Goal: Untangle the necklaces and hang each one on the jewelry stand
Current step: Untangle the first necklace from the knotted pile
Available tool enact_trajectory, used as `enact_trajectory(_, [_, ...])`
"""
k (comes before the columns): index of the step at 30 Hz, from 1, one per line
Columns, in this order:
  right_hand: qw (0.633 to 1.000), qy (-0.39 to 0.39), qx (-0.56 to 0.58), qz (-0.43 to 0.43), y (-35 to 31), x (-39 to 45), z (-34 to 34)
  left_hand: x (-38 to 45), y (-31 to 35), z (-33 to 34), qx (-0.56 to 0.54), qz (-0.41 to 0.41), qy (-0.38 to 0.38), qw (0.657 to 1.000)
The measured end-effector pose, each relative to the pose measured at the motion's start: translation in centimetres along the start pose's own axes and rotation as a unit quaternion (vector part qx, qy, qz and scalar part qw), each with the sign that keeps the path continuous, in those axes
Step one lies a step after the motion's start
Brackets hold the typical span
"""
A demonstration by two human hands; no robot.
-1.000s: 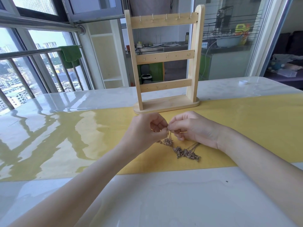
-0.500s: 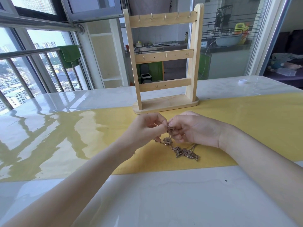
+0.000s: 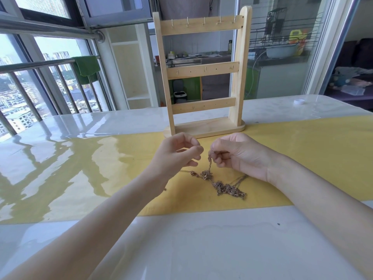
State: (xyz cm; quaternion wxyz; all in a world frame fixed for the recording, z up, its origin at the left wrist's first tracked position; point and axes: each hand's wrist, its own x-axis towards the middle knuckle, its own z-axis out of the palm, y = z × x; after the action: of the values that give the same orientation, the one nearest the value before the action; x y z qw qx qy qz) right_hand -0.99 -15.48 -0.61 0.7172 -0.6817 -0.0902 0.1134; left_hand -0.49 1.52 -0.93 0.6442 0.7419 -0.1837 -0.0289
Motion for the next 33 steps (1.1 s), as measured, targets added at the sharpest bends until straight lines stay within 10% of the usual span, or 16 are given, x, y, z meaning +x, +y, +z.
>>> enact_trajectory(19, [0.998, -0.041, 0.048, -0.010, -0.50, -0.50, 0.15, -0.22, 0.18, 0.01, 0.021, 0.063, -0.073, 0.995])
enact_trajectory(33, [0.999, -0.004, 0.009, -0.043, -0.18, -0.16, -0.14, 0.09, 0.07, -0.33, -0.153, -0.049, -0.047, 0.986])
